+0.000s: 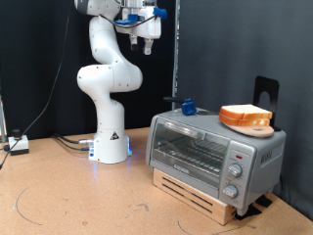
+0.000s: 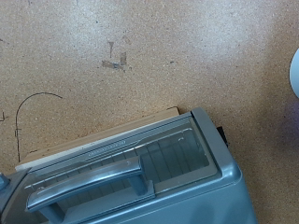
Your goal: Make a piece of toast with the oven
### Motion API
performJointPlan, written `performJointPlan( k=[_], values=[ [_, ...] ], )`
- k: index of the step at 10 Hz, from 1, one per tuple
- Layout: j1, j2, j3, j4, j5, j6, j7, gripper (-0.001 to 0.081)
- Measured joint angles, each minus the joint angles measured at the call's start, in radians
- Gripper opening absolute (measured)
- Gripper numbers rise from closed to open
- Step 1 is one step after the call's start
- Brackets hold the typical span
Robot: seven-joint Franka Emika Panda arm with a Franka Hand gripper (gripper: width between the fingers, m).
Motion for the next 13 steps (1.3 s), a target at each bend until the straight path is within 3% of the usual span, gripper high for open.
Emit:
performJointPlan(
  k=[1, 4, 6, 7, 8, 13],
  values=[
    [0.000, 0.000, 0.003, 0.000, 0.003, 0.003, -0.018, 0.0804],
    [0.075, 0.000, 0.003, -0.002, -0.005, 0.002, -0.311, 0.0804],
    [0.105, 0.002, 0.002, -0.024, -0.053, 0.037, -0.501, 0.0804],
    [0.100, 0.002, 0.003, -0.024, -0.042, 0.036, -0.463, 0.0804],
    [0.114, 0.001, -0.004, -0.023, -0.012, 0.033, -0.539, 0.0804],
    [0.262, -0.006, -0.111, -0.013, 0.056, 0.058, -1.066, 0.0804]
  ],
)
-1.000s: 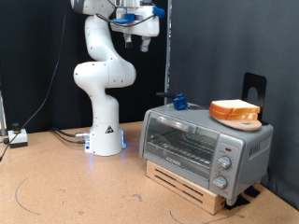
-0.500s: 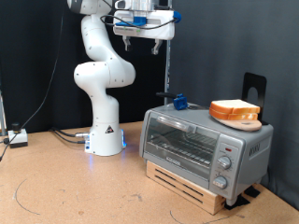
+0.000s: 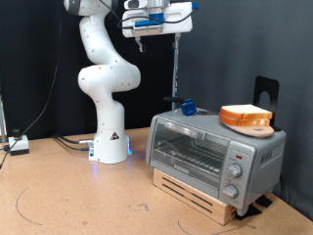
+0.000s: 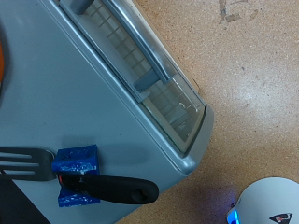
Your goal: Make a piece of toast with the oven
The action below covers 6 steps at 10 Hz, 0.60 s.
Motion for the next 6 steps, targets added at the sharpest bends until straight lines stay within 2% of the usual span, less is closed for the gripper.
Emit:
performJointPlan(
  k=[1, 2, 4, 6],
  values=[
    [-0.001, 0.000, 0.000, 0.000, 0.014, -0.002, 0.014, 0.0804],
    [0.014, -0.003, -0.015, 0.000, 0.053, -0.009, -0.073, 0.0804],
    [0.068, -0.005, -0.086, -0.003, 0.083, -0.006, -0.311, 0.0804],
    [0.087, 0.010, -0.123, -0.033, 0.053, 0.089, -0.493, 0.0804]
  ],
)
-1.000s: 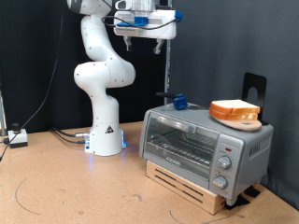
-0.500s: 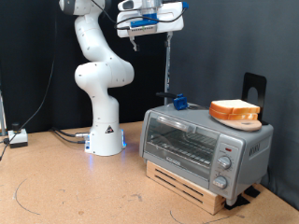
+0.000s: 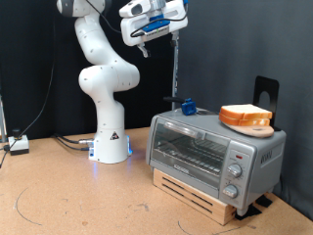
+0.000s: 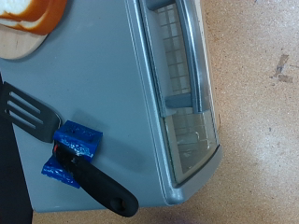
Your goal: Make a piece of toast with the oven
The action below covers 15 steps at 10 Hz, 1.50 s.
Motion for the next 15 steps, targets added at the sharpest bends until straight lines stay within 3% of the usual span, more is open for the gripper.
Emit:
performJointPlan(
  k=[2, 3, 5, 7, 9, 11, 15],
  values=[
    [-0.001, -0.003, -0.003, 0.000, 0.021, -0.023, 0.019, 0.0804],
    [0.005, -0.006, -0.014, 0.000, 0.042, -0.042, -0.029, 0.0804],
    [0.008, -0.006, -0.045, -0.031, 0.064, 0.041, -0.115, 0.0804],
    [-0.024, 0.012, -0.030, -0.091, 0.006, 0.165, -0.115, 0.0804],
    [-0.007, 0.006, -0.052, -0.086, 0.064, 0.129, -0.173, 0.0804],
    [0.012, -0.029, -0.091, -0.100, 0.122, 0.174, -0.277, 0.0804],
    [-0.026, 0.000, -0.136, -0.124, 0.108, 0.142, -0.251, 0.0804]
  ],
)
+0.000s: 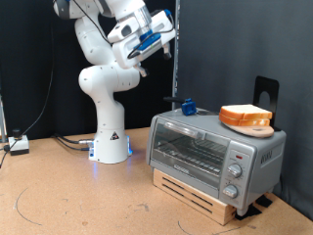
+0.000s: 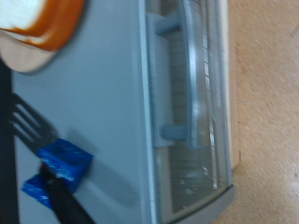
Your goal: Make a piece of toast with the oven
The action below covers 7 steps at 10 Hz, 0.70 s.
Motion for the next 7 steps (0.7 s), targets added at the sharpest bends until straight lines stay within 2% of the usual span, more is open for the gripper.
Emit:
performJointPlan(
  k=[5, 7],
  values=[
    [-0.009, 0.054, -0.008, -0.053, -0.024, 0.064, -0.039, 0.0804],
    [-0.006, 0.056, -0.015, -0.053, -0.005, 0.032, -0.041, 0.0804]
  ],
)
